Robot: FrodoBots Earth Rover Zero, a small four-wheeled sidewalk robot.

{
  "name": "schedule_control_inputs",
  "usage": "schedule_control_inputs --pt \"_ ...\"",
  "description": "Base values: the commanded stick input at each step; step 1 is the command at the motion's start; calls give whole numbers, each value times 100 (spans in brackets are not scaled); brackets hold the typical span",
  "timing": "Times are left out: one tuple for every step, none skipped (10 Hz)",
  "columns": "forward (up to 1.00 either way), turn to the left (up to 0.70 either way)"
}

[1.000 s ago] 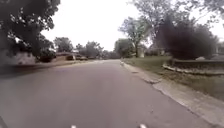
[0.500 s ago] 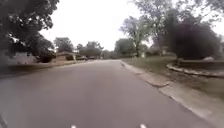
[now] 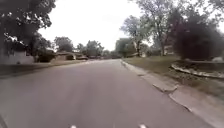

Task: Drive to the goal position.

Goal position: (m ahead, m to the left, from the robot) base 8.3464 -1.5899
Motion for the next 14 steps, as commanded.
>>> schedule_control_inputs --pt "70 0" --pt "70 0" --pt "70 0" --pt "70 0" --pt "70 0" --pt "70 0" --pt "70 0" --pt "70 0" --pt "70 0" --pt "70 0" --pt "70 0" --pt "70 0" --pt "70 0" --pt "70 0"
